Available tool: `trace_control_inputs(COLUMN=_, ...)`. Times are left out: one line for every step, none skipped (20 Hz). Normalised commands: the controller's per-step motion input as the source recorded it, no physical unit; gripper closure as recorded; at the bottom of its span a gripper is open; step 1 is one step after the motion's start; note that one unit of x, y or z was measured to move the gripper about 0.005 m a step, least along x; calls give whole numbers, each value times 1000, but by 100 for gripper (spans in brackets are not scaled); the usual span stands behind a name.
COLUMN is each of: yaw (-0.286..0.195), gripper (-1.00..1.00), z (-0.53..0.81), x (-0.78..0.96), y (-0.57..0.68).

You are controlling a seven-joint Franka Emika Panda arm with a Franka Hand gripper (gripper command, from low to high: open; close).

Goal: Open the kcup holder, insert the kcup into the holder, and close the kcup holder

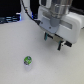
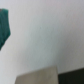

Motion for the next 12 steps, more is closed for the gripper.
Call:
trace_control_inputs(yaw=-211, gripper=-100, z=39, x=114, y=-701)
trace_control_inputs(yaw=-216, gripper=-100, z=27, x=109, y=-691)
trace_control_inputs(yaw=-219, gripper=-100, z=14, x=117, y=-677)
trace_control_inputs(yaw=-199, gripper=-100, z=58, x=191, y=-731)
trace_control_inputs(yaw=-183, gripper=-100, z=66, x=237, y=-752)
trace_control_inputs(yaw=-190, gripper=-100, z=70, x=304, y=-730)
trace_control_inputs(yaw=-183, gripper=-100, z=38, x=200, y=-739)
trace_control_inputs(yaw=-191, gripper=-100, z=22, x=117, y=-729)
trace_control_inputs(yaw=-201, gripper=-100, z=11, x=93, y=-709)
trace_control_inputs(yaw=-200, gripper=-100, z=17, x=106, y=-708)
trace_control_inputs(yaw=-195, gripper=-100, z=19, x=170, y=-697)
trace_control_inputs(yaw=-195, gripper=-100, z=11, x=226, y=-674)
